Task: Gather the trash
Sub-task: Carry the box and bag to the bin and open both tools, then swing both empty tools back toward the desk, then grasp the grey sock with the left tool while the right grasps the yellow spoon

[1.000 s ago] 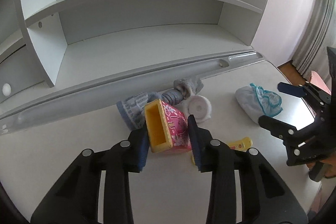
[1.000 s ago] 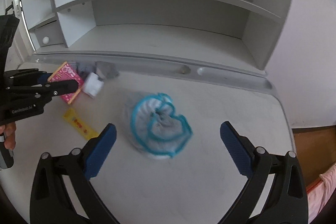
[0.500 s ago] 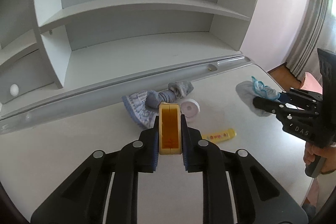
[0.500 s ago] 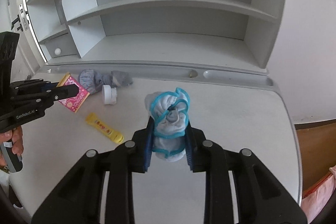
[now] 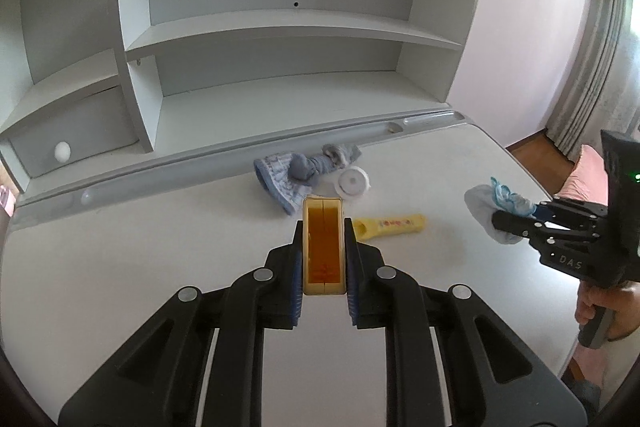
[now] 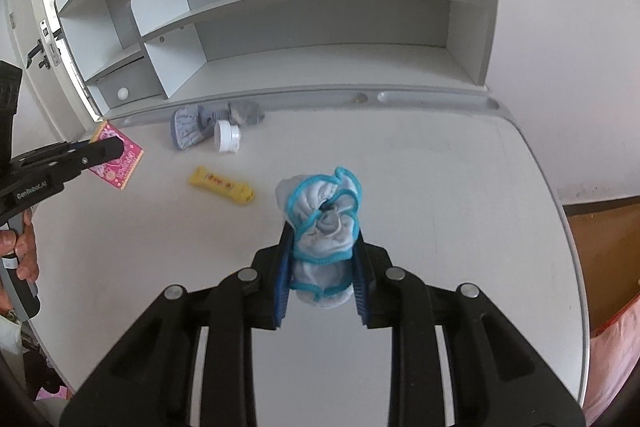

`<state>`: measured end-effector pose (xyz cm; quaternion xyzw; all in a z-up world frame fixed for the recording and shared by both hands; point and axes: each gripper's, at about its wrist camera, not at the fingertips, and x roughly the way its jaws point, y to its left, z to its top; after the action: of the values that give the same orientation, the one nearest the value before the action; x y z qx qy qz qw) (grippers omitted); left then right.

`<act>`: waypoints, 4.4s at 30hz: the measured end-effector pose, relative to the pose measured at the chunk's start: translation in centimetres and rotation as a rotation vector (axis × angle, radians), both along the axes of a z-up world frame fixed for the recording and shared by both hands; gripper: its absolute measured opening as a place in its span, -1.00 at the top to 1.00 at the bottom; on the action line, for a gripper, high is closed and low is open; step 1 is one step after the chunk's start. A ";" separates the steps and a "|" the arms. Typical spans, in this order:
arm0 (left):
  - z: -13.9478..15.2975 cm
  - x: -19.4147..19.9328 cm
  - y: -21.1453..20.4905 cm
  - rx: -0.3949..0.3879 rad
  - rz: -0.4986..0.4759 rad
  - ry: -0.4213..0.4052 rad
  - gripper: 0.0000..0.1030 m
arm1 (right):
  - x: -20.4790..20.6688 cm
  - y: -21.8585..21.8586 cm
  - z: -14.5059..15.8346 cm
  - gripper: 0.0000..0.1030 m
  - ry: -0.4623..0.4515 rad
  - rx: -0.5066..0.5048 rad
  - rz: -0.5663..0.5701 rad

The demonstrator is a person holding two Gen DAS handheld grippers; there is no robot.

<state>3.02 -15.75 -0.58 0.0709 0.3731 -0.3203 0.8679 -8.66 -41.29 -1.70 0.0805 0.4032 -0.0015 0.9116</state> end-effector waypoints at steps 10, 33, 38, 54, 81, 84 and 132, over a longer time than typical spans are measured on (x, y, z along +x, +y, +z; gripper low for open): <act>2.6 -7.8 -9.2 -0.061 -0.348 -0.020 0.69 | -11.4 -6.7 4.1 0.50 -0.158 0.054 -0.275; -19.5 -32.3 -32.2 0.292 -1.076 0.356 0.68 | -34.5 -22.2 -19.1 0.49 0.307 0.622 -0.770; -19.7 -33.6 -32.8 0.299 -1.060 0.311 0.42 | -35.0 -22.6 -19.4 0.18 0.300 0.626 -0.774; -8.1 -33.8 -28.7 0.048 -1.086 0.141 -0.80 | -38.7 -23.9 -11.2 -0.82 0.156 0.271 -1.030; -3.2 2.0 2.2 0.165 0.014 0.020 -0.87 | -11.0 -7.3 1.2 -0.86 -0.115 -0.125 -0.120; -3.2 2.6 2.0 0.181 0.002 0.032 -0.87 | -6.3 -2.8 1.3 -0.86 -0.092 -0.173 0.055; -6.0 11.4 -4.7 0.228 -0.169 0.048 -0.88 | 8.2 5.7 -2.2 -0.90 0.100 -0.142 0.425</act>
<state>14.45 -20.47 -6.59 0.1924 0.4204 -0.3497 0.8148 -0.41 -35.59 -3.95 -0.0706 0.4548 0.1584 0.8736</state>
